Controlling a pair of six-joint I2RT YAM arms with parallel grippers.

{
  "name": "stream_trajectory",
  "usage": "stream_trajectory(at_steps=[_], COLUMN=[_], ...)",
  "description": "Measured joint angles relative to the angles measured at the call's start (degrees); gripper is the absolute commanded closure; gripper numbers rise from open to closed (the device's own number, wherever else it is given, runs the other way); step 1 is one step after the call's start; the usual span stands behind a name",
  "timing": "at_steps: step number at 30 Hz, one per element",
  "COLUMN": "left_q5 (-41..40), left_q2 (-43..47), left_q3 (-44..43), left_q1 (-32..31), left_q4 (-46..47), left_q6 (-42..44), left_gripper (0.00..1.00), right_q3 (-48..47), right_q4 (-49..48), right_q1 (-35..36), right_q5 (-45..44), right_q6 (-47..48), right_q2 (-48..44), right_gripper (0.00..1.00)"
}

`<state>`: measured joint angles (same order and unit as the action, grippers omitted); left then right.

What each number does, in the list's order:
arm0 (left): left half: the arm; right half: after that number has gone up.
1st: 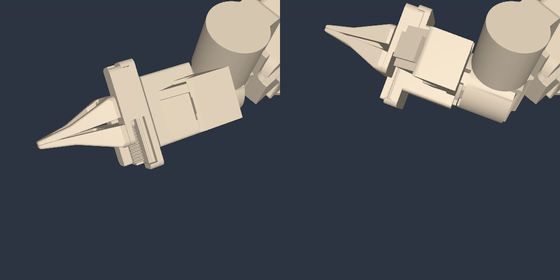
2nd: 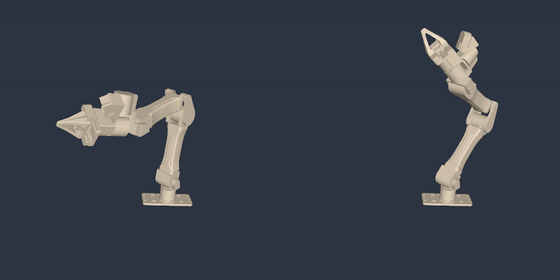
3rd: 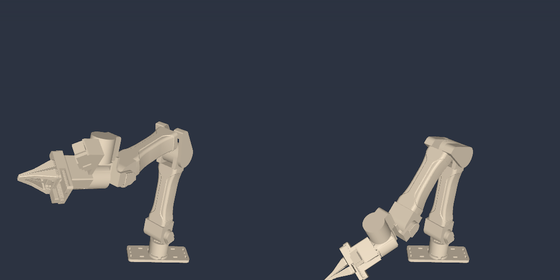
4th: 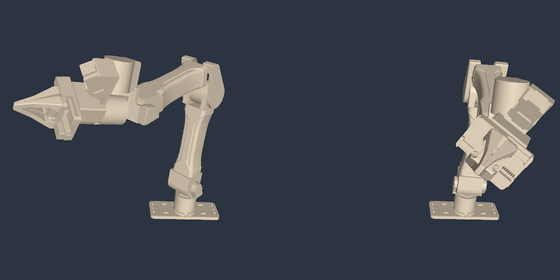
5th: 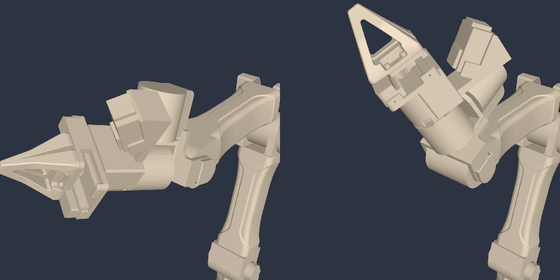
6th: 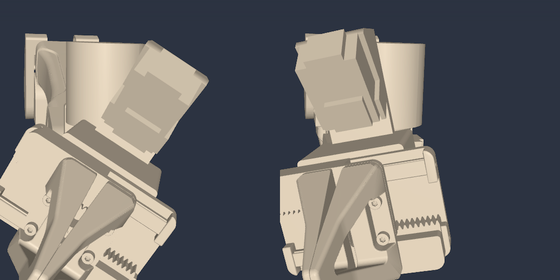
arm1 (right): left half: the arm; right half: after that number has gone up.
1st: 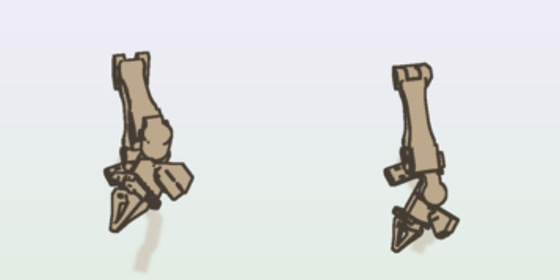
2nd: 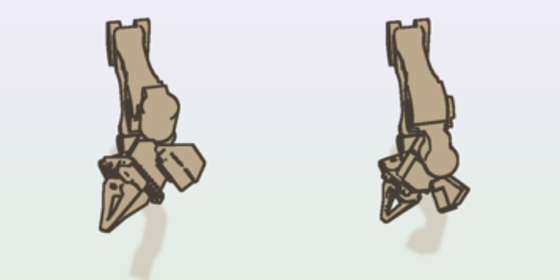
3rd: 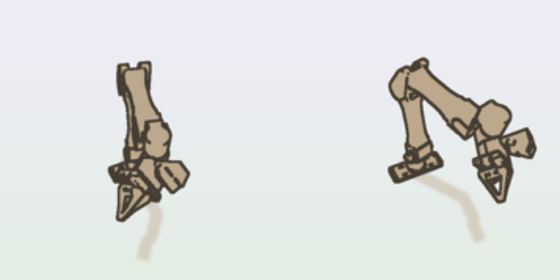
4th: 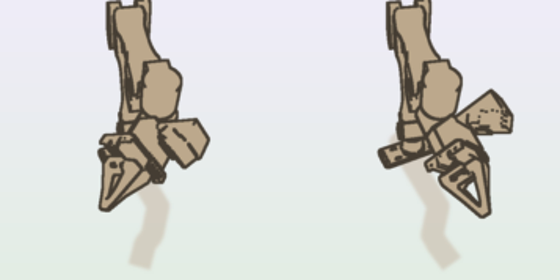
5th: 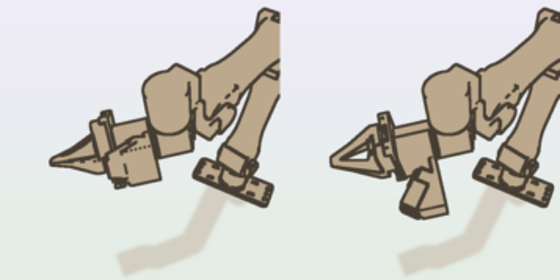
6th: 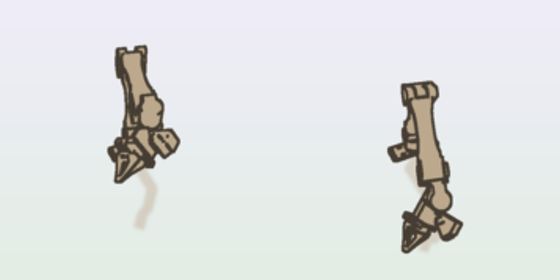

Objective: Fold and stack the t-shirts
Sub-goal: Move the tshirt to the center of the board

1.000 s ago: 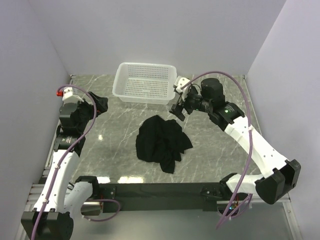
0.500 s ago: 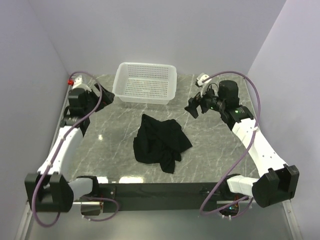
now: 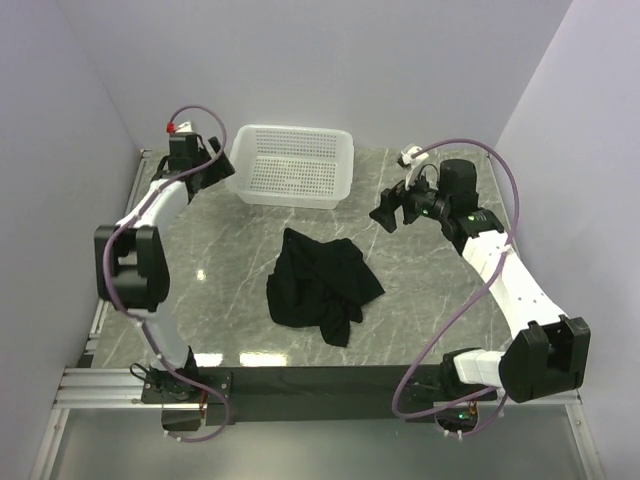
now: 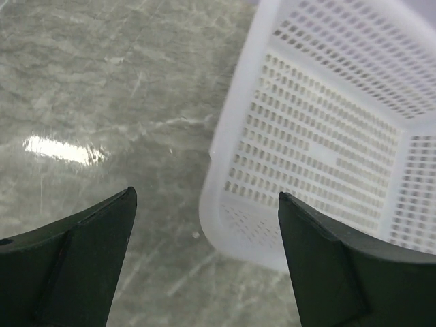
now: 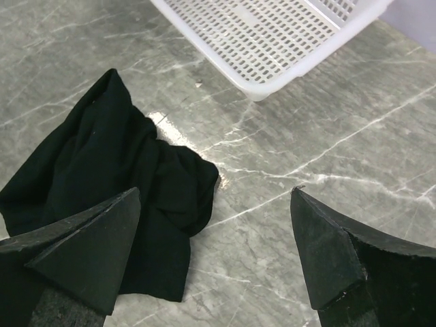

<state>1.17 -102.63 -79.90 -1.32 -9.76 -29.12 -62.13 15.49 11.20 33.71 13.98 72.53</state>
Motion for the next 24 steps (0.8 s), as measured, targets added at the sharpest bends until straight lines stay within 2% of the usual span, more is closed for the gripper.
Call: stream_trajectory(at_steps=[9,16,20,21,22,23,24], left_q5=[0.42,0.94,0.31,0.15,0.04,-0.15,-0.61], left_q2=[-18.58,-25.97,-28.20,-28.52,-28.68,-28.68,-28.68], left_q3=[-18.32,-26.71,-28.79,-29.00,-29.11,-29.22,-29.38], left_q1=[-0.11,-0.90,-2.12,-2.51,-2.78,-2.95,-3.21], left_q4=[-2.43,-5.40,-6.60,-6.82,-6.88,-6.84,-6.86], left_q6=[6.34,9.44,10.86,10.99,10.82,11.06,10.75], left_gripper=[0.15,0.22,0.38,0.47,0.53,0.64,0.71], right_q3=[0.04,0.83,1.27,1.49,1.64,1.77,1.81], right_q4=[-2.03,-2.64,-3.08,-3.13,-3.10,-3.08,-3.10], right_q1=[-2.23,-3.65,-4.57,-4.81,-4.98,-5.20,-5.35], right_q5=[0.72,1.36,1.49,1.51,1.51,1.53,1.53], right_q6=[-2.01,-2.95,-3.58,-3.72,-3.87,-3.96,-4.00], right_q2=[1.77,1.86,1.86,1.86,1.86,1.86,1.86], right_gripper=[0.04,0.04,0.04,0.05,0.05,0.05,0.05])
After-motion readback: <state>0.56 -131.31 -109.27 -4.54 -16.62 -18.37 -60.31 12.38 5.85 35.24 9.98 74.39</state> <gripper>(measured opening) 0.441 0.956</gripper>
